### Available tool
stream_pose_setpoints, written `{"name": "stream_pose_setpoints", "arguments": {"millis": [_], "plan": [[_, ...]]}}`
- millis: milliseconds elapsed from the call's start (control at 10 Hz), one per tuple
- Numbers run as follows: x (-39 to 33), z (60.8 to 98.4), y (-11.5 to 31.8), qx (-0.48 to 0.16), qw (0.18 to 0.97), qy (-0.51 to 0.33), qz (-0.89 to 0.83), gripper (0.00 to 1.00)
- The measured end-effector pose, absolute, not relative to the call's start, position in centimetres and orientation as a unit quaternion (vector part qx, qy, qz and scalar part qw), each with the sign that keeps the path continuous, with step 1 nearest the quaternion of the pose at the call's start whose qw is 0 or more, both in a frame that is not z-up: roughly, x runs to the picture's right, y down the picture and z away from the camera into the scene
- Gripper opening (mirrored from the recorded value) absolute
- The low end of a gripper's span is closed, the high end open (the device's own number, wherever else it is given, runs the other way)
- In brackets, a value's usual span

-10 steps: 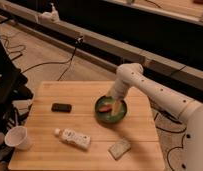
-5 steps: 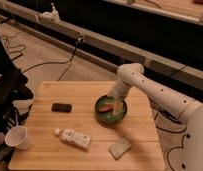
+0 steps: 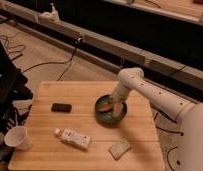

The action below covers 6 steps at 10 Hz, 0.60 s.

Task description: Place the pepper in the ceramic cup

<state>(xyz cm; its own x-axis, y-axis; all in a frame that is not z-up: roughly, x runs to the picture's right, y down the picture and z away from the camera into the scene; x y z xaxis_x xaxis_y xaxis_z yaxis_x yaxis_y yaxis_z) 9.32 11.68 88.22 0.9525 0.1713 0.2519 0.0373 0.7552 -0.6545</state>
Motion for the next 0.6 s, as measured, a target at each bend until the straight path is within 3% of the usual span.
{"name": "stream_pose_setpoints", "arguments": {"millis": [100,600], "plan": [[9.3,88.4,12.0,-0.35,0.924,-0.151,0.039,0.76],[8.6,89.0,13.3,-0.354,0.92,-0.167,0.025,0.27]]}}
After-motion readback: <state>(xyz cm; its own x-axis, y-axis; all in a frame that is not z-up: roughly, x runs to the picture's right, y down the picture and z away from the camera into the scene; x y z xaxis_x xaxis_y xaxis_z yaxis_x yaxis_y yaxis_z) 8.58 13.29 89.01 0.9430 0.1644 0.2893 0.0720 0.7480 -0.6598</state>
